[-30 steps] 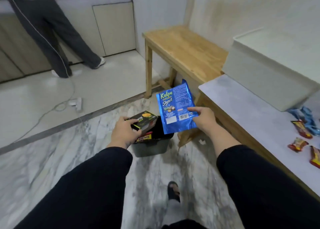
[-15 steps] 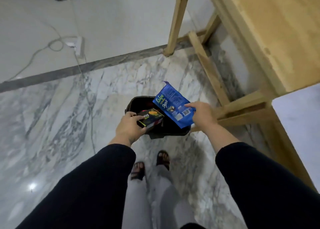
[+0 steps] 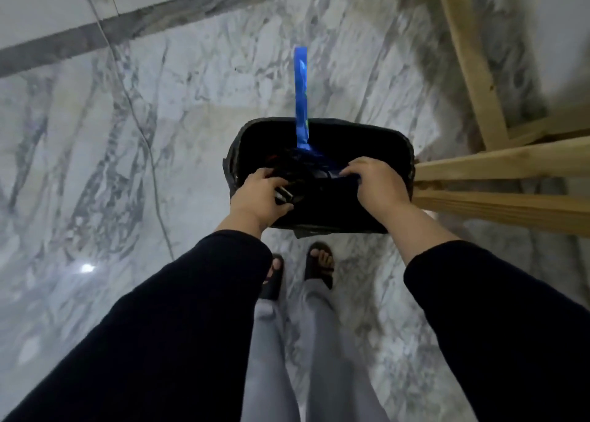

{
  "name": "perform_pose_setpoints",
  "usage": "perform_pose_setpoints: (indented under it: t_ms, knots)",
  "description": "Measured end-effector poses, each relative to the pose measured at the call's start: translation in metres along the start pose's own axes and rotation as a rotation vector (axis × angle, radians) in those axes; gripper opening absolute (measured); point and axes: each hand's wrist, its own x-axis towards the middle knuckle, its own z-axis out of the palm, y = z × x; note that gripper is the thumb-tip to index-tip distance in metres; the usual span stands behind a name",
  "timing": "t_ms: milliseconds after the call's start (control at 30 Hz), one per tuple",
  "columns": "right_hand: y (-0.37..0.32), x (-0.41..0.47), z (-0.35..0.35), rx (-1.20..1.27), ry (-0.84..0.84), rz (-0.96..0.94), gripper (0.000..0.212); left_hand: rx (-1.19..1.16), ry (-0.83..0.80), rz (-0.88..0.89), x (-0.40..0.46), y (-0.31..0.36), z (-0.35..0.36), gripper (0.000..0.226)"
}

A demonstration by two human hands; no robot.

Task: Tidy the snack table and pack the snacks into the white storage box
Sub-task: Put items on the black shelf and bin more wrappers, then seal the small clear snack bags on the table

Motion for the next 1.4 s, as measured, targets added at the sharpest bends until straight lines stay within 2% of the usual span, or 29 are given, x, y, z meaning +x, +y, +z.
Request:
perform_pose_setpoints:
  t_ms: [167,367,633,800,967,1100,1400]
  knots:
    - [-0.012,-0.014,-0.01,-0.02,-0.018,0.027,0.044,0.024,-0.036,0.04,-0.015,0.006,-0.023,0.05]
    - [-0.052,-0.06,-0.067,0.025,-0.025,0.077,0.041,0.1,-0.017,0.121,-0.067,0.041,-0.107,0.048]
    - [-0.114,-0.176,-0.179,0.108,0.009,0.126,0.036,0.29,0.043,0.293,-0.181,0.127,-0.223,0.039]
    - [-0.117,-0.257,-0.245,0.169,0.135,0.219,0.035,0.404,0.081,0.393,-0.24,0.193,-0.263,0.043]
    - [-0.097,-0.347,-0.289,0.22,0.351,0.314,0.037,0.507,0.099,0.555,-0.286,0.273,-0.267,0.043]
    - [-0.065,-0.417,-0.299,0.296,0.519,0.445,0.035,0.602,0.099,0.72,-0.324,0.347,-0.245,0.047]
    - [0.033,-0.585,-0.279,0.366,0.673,0.709,0.039,0.697,0.068,1.018,-0.417,0.477,-0.136,0.041]
